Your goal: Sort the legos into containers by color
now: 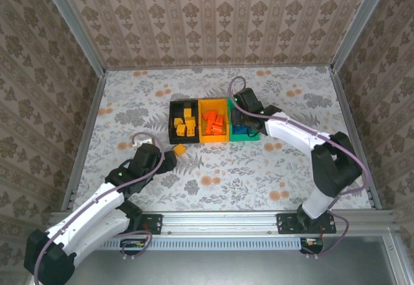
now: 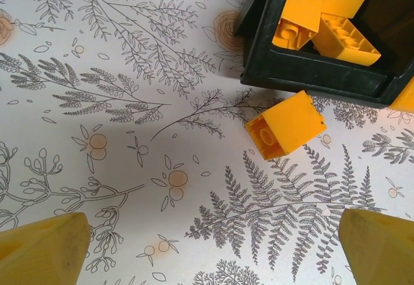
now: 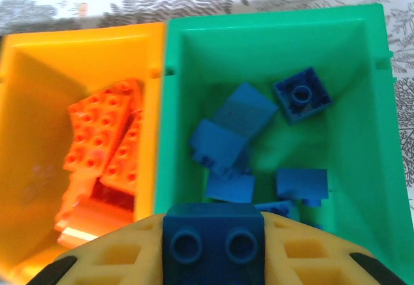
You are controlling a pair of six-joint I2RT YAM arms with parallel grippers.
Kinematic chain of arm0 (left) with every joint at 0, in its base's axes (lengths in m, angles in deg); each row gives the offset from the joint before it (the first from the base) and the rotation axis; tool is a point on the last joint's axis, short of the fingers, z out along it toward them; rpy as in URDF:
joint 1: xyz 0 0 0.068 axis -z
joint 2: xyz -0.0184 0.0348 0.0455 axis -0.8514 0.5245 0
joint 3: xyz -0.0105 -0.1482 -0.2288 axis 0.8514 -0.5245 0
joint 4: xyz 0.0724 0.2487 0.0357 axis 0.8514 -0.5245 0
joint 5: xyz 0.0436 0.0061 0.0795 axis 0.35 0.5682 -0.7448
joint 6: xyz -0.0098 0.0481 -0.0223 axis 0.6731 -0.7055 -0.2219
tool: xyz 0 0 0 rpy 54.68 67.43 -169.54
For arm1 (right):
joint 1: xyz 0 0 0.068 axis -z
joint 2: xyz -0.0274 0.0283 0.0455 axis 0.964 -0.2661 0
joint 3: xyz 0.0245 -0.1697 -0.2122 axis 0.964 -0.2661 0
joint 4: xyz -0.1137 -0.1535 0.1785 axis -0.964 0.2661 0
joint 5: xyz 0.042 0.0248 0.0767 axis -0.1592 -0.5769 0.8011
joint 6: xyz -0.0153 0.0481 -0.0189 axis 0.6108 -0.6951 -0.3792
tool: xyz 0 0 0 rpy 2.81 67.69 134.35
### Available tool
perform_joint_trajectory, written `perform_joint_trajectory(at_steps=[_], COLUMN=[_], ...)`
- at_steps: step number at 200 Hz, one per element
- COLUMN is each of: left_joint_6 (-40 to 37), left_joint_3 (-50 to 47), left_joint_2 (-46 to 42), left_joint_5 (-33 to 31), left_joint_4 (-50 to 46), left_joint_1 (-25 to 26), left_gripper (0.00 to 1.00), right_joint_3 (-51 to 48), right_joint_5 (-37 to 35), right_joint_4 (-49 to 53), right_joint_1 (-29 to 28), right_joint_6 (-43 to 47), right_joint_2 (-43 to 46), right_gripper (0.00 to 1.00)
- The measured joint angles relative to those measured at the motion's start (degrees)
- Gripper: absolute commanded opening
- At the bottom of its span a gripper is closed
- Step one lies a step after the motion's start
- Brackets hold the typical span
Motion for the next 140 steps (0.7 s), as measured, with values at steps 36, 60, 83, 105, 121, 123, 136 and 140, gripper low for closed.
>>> perform_joint_trajectory(at_steps=[36, 60, 83, 105, 121, 123, 136, 140], left_joint_6=[-1.38, -2.67, -4.92, -7.89, -9.86, -10.12, -11.61, -12.00], left_joint_3=[0.81, 0.83, 1.81, 4.17, 4.90, 4.92, 5.29, 5.46], left_joint_2=[3.28, 4.81, 7.98, 14.36, 19.52, 20.13, 23.98, 24.94], left_joint_5=[1.22, 2.36, 4.26, 7.08, 9.44, 9.75, 10.97, 11.10], left_joint_4=[1.75, 4.02, 5.99, 9.09, 12.39, 12.76, 14.47, 14.84], left_joint_1=[-0.42, -0.68, -1.99, -3.08, -3.06, -2.99, -2.58, -2.47], left_gripper=[1.00, 1.00, 1.00, 1.00, 1.00, 1.00, 0.97, 0.96], right_joint_3=[4.13, 4.87, 4.22, 2.91, 2.08, 2.01, 1.27, 1.01], right_joint_5=[-0.63, -0.63, -0.46, -0.24, -0.20, -0.20, -0.20, -0.20], right_joint_4=[2.84, 2.80, 2.62, 2.32, 2.01, 2.01, 1.99, 1.97], right_joint_1=[0.63, 0.63, 0.48, 0.35, 0.24, 0.24, 0.24, 0.24], right_joint_6=[-0.50, -0.61, -0.59, -0.59, -0.61, -0.59, -0.59, -0.59], right_joint_2=[-4.28, -3.98, -2.21, 0.76, 2.32, 2.43, 2.99, 3.10], right_gripper=[0.72, 0.77, 0.78, 0.79, 0.79, 0.79, 0.79, 0.79])
